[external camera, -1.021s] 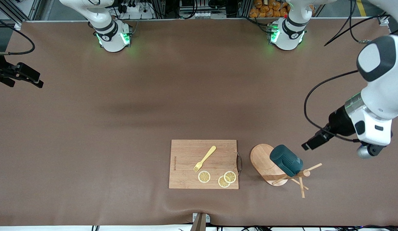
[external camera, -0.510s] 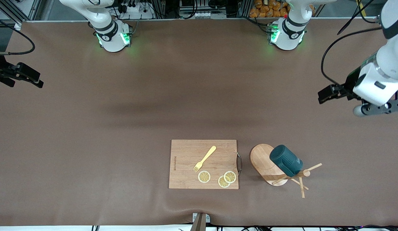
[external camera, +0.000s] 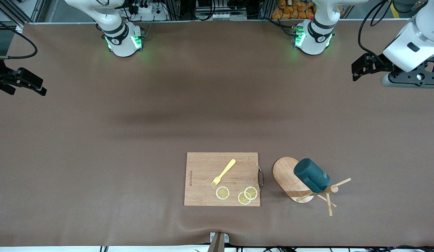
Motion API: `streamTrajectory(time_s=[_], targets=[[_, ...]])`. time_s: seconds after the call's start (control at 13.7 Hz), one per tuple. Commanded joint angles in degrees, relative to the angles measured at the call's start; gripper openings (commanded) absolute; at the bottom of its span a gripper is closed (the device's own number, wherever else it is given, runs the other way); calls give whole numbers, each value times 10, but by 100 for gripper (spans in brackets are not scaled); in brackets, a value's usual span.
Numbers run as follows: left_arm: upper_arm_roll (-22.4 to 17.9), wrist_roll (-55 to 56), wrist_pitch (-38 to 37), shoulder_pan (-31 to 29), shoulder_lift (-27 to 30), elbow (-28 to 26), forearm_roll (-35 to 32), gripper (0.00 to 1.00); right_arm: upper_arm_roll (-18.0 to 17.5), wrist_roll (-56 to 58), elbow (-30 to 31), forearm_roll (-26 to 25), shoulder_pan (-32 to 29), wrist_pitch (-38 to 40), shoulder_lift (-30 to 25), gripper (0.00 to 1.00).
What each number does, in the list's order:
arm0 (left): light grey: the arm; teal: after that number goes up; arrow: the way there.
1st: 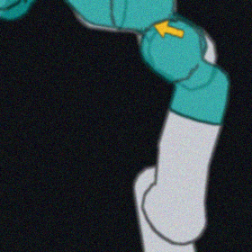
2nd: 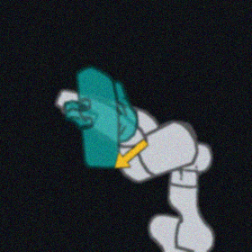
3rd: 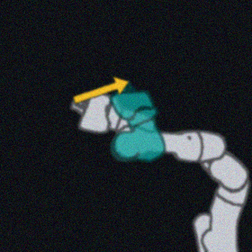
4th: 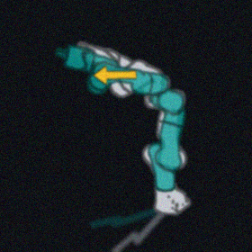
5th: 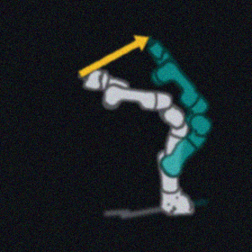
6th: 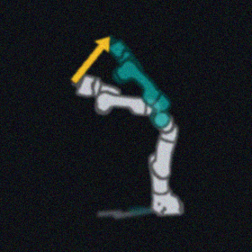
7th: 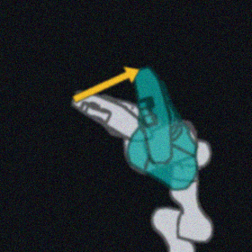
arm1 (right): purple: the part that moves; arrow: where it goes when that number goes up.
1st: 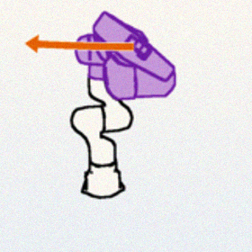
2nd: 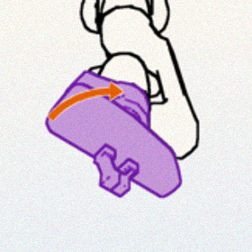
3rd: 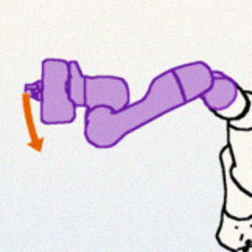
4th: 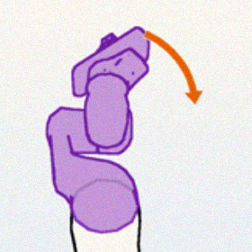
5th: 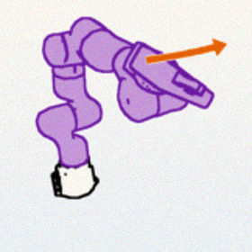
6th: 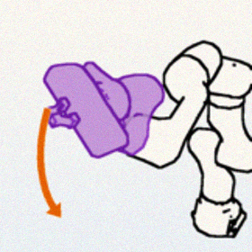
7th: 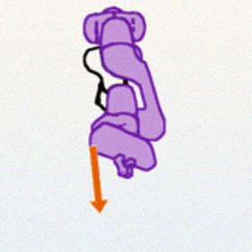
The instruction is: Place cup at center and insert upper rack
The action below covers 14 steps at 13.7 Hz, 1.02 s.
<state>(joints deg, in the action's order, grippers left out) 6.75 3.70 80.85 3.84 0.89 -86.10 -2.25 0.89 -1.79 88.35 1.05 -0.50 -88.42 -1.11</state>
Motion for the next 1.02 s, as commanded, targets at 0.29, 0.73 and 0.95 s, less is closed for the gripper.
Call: streamTrajectory(time_s=[0.29,0.73,0.95], targets=[[-9,-16,3,-15,3,3,20,100,1,1,-8,-2,3,5,1,100],[-9,-17,4,-16,4,4,20,100,1,1,-7,-2,2,5,1,100],[-9,-17,4,-15,4,4,20,100,1,0,-7,-2,2,5,1,100]])
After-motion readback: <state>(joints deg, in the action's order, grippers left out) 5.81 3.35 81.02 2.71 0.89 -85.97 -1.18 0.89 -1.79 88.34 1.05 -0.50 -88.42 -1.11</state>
